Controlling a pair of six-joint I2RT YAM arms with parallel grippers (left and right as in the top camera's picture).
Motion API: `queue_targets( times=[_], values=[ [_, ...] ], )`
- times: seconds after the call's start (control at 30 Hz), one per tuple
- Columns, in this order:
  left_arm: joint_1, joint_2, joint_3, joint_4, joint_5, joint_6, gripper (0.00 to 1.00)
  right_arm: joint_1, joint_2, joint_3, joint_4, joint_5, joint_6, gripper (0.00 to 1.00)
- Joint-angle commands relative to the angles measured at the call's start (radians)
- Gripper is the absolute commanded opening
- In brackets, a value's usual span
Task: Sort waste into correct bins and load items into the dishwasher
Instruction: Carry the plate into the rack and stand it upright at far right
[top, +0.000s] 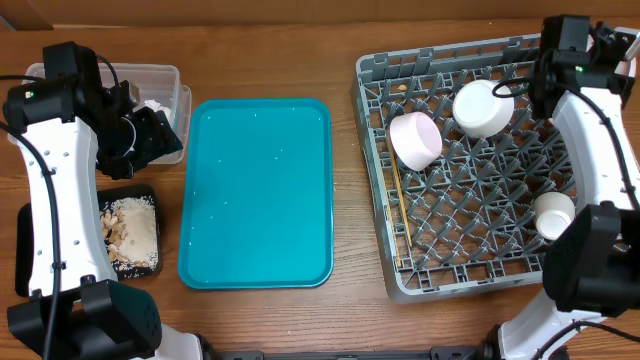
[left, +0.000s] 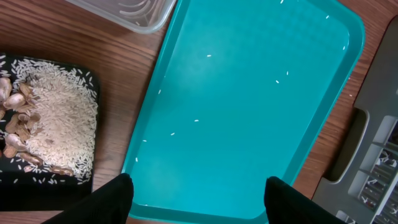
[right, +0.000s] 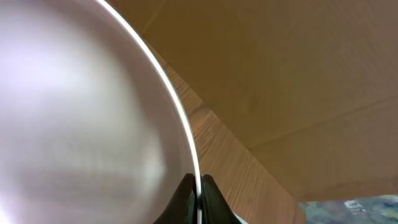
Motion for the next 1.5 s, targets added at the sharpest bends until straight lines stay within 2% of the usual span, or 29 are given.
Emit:
queue_targets(
  times=[0.0,0.13,0.33,0.53,0.77,0.93,1.0,1.1,1.17,1.27,1.4,1.47],
  values=[
    [-0.003,-0.014,0.015,-0.002,-0.005,0.018,0.70,0.004,0.032,-0.004,-0.001,0.000,-0.011,0.04],
    [-0.003,-0.014,0.015,-0.002,-0.005,0.018,0.72,0.004,0.040,-0.004,0.005,-0.003,-0.012,0.04],
    [-0.003,-0.014,0.015,-0.002,-0.006,0.018,0.73,0.003,0.035,-0.003,0.051,0.144,-0.012,0.04],
    [-0.003,-0.014,0.015,-0.001,-0.006,0.019,0.74,0.037,0.034,-0.003,0.006,0.010,-0.011,0.04],
    [-0.003,-0.014,0.015,-0.001,-0.005,0.019,0.74,0.115,0.035,-0.003,-0.128,-0.038,0.127,0.04],
    [-0.003,-0.014,0.015,-0.001,-0.005,0.019,0.75,0.160,0.035,-0.003,-0.186,-0.173,0.126,0.04],
    [-0.003,-0.014,0.015,-0.001,-0.006,0.019,0.75,0.175,0.035,-0.003,-0.210,-0.234,0.126,0.08],
    [-0.003,-0.014,0.015,-0.001,-0.006,0.019,0.75,0.188,0.033,-0.003,-0.253,-0.285,0.156,0.26],
    [-0.003,-0.014,0.015,-0.001,-0.006,0.019,0.75,0.190,0.021,-0.003,-0.283,-0.288,0.195,0.34],
    [-0.003,-0.014,0.015,-0.002,-0.006,0.019,0.75,0.190,-0.024,-0.001,-0.299,-0.333,0.203,0.37],
    [-0.003,-0.014,0.015,-0.001,-0.006,0.019,0.75,0.186,-0.148,0.006,-0.292,-0.537,0.200,0.45],
    [-0.003,-0.014,0.015,-0.001,-0.006,0.019,0.75,0.170,-0.239,0.006,-0.278,-0.703,0.186,0.54]
  ],
)
